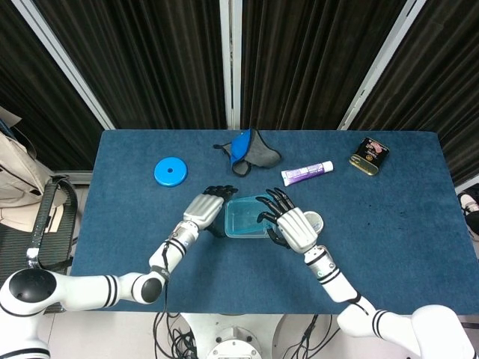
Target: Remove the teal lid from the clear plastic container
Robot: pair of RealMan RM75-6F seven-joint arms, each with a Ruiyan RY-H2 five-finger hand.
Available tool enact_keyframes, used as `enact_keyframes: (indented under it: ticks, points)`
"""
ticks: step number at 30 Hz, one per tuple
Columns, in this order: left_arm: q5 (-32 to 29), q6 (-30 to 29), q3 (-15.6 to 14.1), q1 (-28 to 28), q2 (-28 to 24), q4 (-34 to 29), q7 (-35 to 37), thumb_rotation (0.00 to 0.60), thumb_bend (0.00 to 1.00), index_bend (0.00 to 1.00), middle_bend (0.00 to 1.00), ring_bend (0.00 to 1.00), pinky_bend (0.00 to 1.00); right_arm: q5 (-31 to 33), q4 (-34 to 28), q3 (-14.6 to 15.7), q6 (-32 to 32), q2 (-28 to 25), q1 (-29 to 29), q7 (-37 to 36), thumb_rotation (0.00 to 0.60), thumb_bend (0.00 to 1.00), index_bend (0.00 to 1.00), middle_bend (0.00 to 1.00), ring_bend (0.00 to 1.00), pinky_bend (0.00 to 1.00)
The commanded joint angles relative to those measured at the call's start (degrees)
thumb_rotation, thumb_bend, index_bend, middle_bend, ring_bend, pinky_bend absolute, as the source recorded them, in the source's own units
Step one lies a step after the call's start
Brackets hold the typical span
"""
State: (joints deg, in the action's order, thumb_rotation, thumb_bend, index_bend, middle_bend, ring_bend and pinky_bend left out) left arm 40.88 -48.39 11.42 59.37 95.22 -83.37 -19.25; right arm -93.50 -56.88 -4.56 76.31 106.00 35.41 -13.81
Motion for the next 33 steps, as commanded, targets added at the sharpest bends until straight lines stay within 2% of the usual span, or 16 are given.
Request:
enact_keyframes:
  ticks: [1,6,18,33]
  points:
    - [0.56,-0.94,-0.08,-0.86,-0.65,-0.26,0.38,0.6,0.0,0.0,0.0,0.0,0.03,-0.09,0.64,-0.49,1.23,0.35,-0.22,0.03,0.6,0.61,0.72,0.2,0.0,0.0]
    - [1.59,-2.73,0.01,-2.72,-2.28,-0.92,1.35,0.6,0.0,0.0,0.0,0.0,0.03,-0.32,1.22,-0.89,2.72,0.3,-0.39,-0.05,0.6,0.63,0.77,0.23,0.0,0.0]
    - [3.34,-6.68,-0.22,-7.85,-7.02,-0.36,3.05,0.6,0.0,0.0,0.0,0.0,0.02,-0.1,2.57,-2.83,7.45,-0.76,-1.31,0.32,0.6,0.63,0.77,0.24,0.0,0.0]
    - [5.9,-13.3,-0.16,-17.21,-14.06,1.68,7.59,0.6,0.0,0.0,0.0,0.0,0.02,7.46,3.77,-9.58,7.96,-5.33,-2.92,-2.98,0.6,0.63,0.78,0.25,0.0,0.0]
